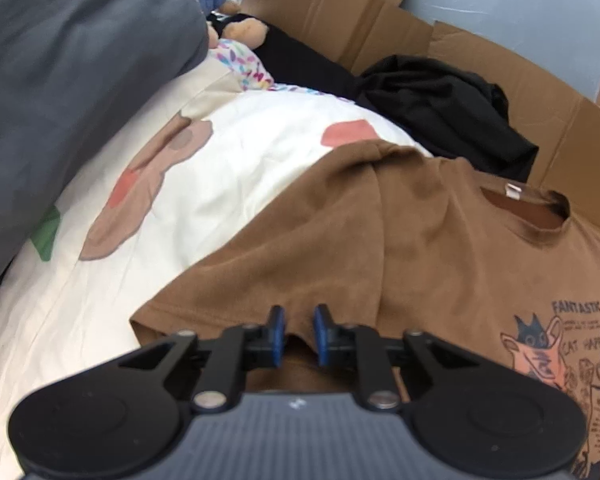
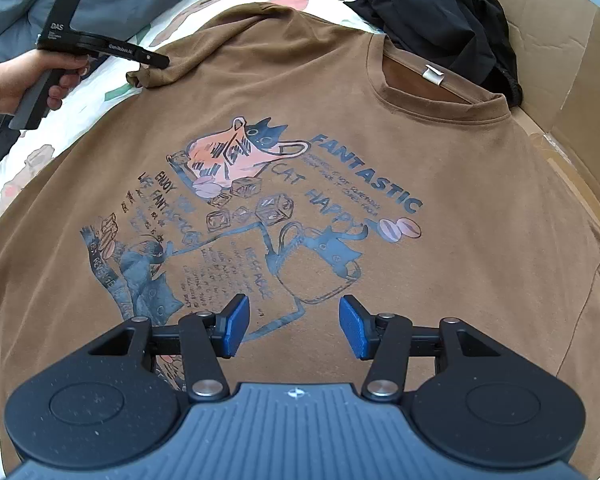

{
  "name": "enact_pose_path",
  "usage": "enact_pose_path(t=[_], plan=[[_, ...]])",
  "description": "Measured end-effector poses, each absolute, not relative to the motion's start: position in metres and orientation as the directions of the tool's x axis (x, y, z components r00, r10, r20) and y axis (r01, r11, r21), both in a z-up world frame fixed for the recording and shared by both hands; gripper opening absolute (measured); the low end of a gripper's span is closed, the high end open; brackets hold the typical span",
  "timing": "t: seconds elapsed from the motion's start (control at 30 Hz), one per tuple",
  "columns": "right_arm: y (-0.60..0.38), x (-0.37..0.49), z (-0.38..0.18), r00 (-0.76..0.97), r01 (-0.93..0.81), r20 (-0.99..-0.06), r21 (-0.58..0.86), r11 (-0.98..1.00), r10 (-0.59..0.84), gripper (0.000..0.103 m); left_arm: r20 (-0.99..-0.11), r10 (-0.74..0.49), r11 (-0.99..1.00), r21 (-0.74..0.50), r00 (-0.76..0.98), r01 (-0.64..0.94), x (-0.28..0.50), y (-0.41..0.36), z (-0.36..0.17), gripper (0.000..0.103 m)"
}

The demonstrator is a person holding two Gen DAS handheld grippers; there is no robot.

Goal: Fold clothes

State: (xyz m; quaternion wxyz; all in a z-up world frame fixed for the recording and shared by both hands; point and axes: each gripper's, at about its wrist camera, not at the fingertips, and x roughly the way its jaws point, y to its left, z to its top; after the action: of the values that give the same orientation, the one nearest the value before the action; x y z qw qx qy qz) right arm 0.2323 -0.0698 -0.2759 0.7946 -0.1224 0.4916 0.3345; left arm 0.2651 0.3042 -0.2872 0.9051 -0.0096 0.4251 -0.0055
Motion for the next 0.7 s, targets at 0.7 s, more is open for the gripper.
enact_pose_path(t=[0.7], plan=[[-0.048,0.27,-0.261,0.353,-0.626,-0.824,0.144,0.766,0.443,0.055,-0.679,0.188,0.981,0.16,0.71,-0.107,0.318,0.362,-0.224,0.003]])
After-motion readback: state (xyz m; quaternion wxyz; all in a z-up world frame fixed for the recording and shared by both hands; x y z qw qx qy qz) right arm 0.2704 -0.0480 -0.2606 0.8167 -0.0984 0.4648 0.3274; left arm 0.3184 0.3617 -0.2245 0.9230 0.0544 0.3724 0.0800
